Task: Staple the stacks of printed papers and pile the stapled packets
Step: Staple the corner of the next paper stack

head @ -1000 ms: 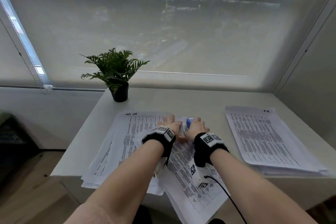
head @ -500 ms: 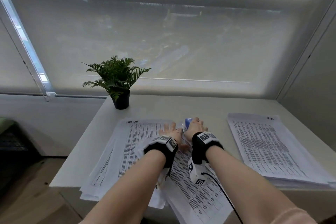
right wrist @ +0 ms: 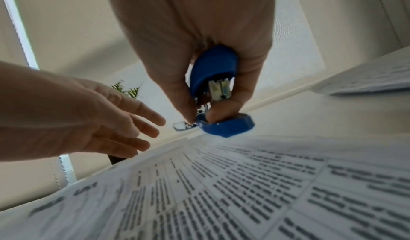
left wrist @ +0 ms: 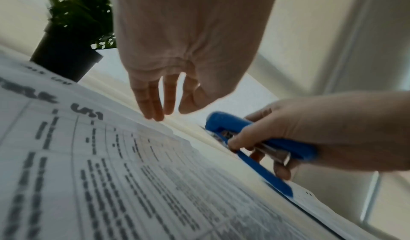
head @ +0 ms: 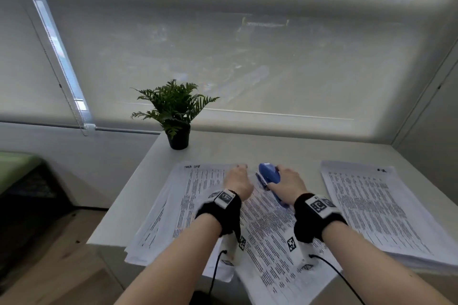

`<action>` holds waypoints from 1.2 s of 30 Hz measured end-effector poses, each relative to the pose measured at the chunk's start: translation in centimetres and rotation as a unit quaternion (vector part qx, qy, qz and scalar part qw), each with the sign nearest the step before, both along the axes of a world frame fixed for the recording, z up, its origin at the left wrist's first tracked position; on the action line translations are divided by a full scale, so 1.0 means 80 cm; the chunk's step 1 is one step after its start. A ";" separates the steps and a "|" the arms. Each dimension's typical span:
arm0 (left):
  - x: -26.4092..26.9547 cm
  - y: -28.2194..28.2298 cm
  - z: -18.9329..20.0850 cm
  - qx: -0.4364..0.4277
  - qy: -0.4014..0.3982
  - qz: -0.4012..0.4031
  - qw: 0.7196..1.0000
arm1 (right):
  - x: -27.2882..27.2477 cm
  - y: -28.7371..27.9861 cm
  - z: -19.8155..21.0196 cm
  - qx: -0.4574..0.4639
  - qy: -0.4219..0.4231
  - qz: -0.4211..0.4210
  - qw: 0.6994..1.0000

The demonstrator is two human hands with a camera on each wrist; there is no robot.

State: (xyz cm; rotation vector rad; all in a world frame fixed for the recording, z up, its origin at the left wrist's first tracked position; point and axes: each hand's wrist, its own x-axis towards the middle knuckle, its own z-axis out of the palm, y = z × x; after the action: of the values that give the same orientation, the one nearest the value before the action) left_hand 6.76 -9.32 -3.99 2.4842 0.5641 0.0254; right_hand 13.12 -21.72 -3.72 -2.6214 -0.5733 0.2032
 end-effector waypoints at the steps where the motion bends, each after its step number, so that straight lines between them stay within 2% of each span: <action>1: -0.005 -0.005 0.002 -0.048 -0.033 0.028 0.998 | -0.006 -0.003 0.004 0.007 -0.009 0.009 1.000; 2: -0.008 -0.009 0.000 -0.123 -0.049 0.048 0.990 | -0.013 -0.006 0.008 0.014 -0.015 0.018 1.000; 3: -0.011 -0.013 -0.001 -0.229 -0.057 0.056 0.970 | -0.019 -0.010 0.012 0.023 -0.018 0.028 0.999; 5: -0.022 -0.018 0.001 -0.451 -0.062 0.046 0.889 | -0.031 -0.015 0.021 0.034 -0.029 0.049 0.998; 6: -0.027 -0.016 0.002 -0.516 -0.061 0.039 0.854 | -0.036 -0.018 0.025 0.036 -0.036 0.059 0.997; 7: -0.034 -0.014 0.003 -0.550 -0.056 0.030 0.833 | -0.041 -0.021 0.029 0.035 -0.043 0.068 0.996; 8: -0.039 -0.011 0.004 -0.562 -0.052 0.016 0.825 | -0.044 -0.023 0.033 0.033 -0.047 0.076 0.995; 14: -0.057 0.001 0.007 -0.551 -0.033 -0.016 0.834 | -0.059 -0.034 0.046 0.010 -0.058 0.108 0.992; 18: -0.062 -0.003 0.012 -0.503 -0.050 -0.023 0.863 | -0.067 -0.035 0.047 -0.011 -0.067 0.119 0.991; 21: -0.066 -0.004 0.013 -0.471 -0.066 -0.008 0.880 | -0.070 -0.037 0.044 -0.017 -0.067 0.116 0.991; 25: -0.071 0.001 0.011 -0.487 -0.063 0.016 0.871 | -0.075 -0.041 0.037 -0.004 -0.057 0.111 0.992; 36: -0.070 0.003 0.002 -0.429 -0.060 0.078 0.898 | -0.072 -0.040 0.023 -0.019 0.009 0.096 0.995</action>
State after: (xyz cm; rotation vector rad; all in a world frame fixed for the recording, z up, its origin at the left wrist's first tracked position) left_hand 1.17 -9.12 -3.85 1.5626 0.5613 -0.0088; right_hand 7.37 -24.89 -1.92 -2.5961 -0.8245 0.3003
